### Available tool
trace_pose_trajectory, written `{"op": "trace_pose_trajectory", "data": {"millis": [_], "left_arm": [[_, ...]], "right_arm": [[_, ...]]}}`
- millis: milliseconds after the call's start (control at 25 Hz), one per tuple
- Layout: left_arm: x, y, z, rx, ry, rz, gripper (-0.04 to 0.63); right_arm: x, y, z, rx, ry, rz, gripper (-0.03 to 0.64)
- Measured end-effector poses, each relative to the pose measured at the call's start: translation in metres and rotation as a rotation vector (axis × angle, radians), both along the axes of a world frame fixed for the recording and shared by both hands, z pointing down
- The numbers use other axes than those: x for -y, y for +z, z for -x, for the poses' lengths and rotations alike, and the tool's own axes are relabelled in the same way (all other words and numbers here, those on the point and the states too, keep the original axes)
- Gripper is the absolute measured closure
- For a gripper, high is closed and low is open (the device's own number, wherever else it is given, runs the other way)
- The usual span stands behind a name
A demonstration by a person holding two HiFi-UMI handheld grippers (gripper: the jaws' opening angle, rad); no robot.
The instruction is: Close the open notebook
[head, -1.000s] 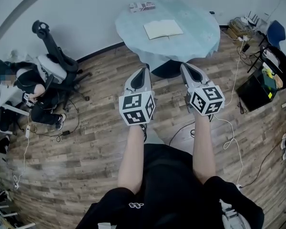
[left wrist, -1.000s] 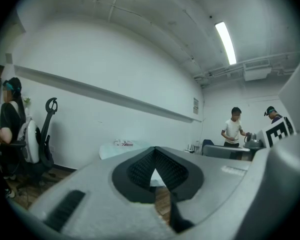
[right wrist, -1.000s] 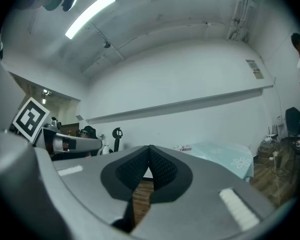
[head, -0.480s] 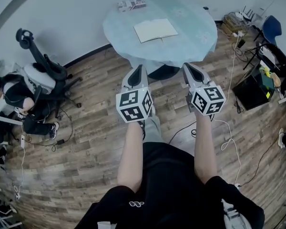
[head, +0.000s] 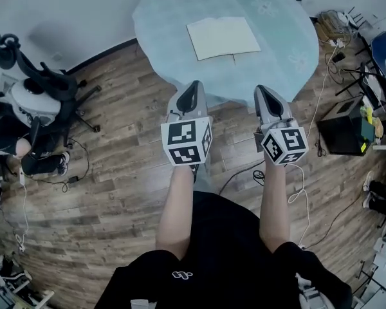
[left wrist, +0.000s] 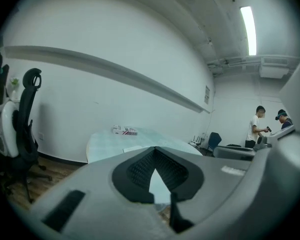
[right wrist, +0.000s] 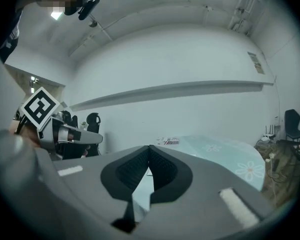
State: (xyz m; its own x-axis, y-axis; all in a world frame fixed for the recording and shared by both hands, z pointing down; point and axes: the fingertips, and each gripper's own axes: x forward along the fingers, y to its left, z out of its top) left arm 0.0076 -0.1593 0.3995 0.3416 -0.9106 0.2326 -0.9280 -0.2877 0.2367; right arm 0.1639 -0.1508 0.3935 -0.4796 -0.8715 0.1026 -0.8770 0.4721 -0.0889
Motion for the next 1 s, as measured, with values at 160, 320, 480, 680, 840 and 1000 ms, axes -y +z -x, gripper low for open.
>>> {"op": "trace_pose_trajectory", "data": {"millis": [160,320,480,680,840,1000], "left_arm": [[0.067,0.035,0.007,0.029,0.021,0.099,0.592],[0.12,0.067,0.013,0.03,0.048,0.178,0.592],[0.155,0.085,0.013,0.003,0.068,0.224,0.592],[0.179,0.091,0.013,-0.013,0.083,0.242,0.592],[0.195,0.097,0.027,-0.021,0.063,0.26,0.592],[0.196,0.109,0.039,-0.033,0.025,0.294,0.592]], "right_arm": [[0.073,0.024,0.012,-0.023,0.002,0.054,0.604],[0.129,0.049,0.028,-0.065,-0.009,0.112,0.604],[0.156,0.07,0.036,-0.201,-0.035,0.156,0.604],[0.167,0.111,0.028,-0.503,-0.132,0.239,0.533],[0.188,0.144,0.031,-0.769,-0.237,0.24,0.528],[0.209,0.179,0.042,-1.026,-0.358,0.203,0.487]]}}
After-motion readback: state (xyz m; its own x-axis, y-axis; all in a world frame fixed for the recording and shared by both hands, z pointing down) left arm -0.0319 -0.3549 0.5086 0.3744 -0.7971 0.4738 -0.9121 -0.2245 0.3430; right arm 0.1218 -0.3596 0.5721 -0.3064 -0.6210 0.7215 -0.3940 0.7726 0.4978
